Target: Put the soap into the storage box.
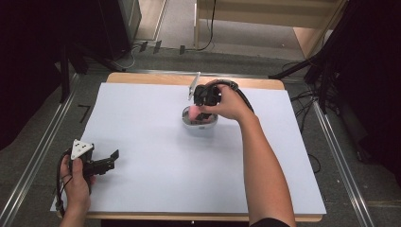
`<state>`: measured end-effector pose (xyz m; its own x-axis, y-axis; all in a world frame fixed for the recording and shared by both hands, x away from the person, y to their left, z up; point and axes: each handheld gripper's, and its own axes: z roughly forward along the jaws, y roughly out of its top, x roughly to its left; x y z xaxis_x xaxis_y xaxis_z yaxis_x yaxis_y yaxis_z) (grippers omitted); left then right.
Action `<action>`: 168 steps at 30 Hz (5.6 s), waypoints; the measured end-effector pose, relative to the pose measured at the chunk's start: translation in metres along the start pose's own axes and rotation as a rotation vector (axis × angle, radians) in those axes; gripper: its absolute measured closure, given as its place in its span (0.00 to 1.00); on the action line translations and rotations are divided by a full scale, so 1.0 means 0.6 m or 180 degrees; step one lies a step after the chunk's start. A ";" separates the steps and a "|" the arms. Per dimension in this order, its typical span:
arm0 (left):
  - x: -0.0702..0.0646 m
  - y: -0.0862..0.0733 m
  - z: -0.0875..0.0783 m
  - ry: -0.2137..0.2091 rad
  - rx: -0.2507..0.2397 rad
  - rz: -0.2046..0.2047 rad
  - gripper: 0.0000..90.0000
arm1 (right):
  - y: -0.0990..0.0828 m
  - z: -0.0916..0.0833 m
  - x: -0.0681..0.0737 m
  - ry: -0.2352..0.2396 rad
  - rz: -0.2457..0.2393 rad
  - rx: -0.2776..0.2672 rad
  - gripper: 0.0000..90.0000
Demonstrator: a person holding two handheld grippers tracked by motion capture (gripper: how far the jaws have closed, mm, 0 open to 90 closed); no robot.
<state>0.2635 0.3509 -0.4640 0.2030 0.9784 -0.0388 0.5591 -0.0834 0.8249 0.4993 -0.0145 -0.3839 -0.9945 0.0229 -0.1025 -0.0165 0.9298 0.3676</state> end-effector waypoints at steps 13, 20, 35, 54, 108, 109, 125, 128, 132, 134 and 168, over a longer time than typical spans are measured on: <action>-0.001 0.000 0.000 0.0011 -0.0004 0.0003 0.05 | -0.015 -0.035 0.013 -0.0061 0.0285 -0.0208 0.40; -0.001 0.000 0.000 0.0024 -0.0003 0.0006 0.05 | -0.037 -0.037 0.026 -0.0075 0.0582 -0.0260 0.35; -0.002 0.000 0.001 0.0024 -0.0011 0.0011 0.05 | -0.094 -0.042 0.065 -0.0092 0.1027 -0.0456 0.31; -0.002 0.000 0.000 0.0034 0.0003 0.0022 0.05 | -0.158 -0.031 0.120 -0.0128 0.1358 -0.0711 0.29; -0.008 -0.001 0.001 0.0093 0.0014 0.0102 0.06 | -0.329 -0.034 0.274 -0.0942 0.2073 -0.1404 0.00; -0.008 -0.001 0.002 0.0098 0.0014 0.0103 0.06 | -0.333 -0.037 0.277 -0.0953 0.2096 -0.1421 0.00; -0.012 0.000 0.003 0.0135 0.0046 0.0185 0.06 | -0.408 -0.053 0.327 -0.0996 0.2266 -0.1520 0.00; -0.011 0.000 0.003 0.0122 0.0039 0.0161 0.06 | -0.423 -0.056 0.336 -0.1021 0.2299 -0.1551 0.00; -0.011 -0.001 0.003 0.0125 0.0033 0.0156 0.06 | -0.442 -0.061 0.347 -0.1057 0.2354 -0.1572 0.00; -0.011 -0.001 0.003 0.0126 0.0025 0.0155 0.06 | -0.451 -0.062 0.352 -0.1077 0.2398 -0.1573 0.00; -0.016 0.000 0.007 0.0194 0.0106 0.0222 0.06 | -0.584 -0.087 0.421 -0.1580 0.2996 -0.2045 0.15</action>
<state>0.2648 0.3408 -0.4657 0.1937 0.9796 0.0534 0.5719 -0.1570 0.8052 0.2487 -0.3541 -0.4901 -0.5028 0.8496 0.1593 0.4946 0.1316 0.8591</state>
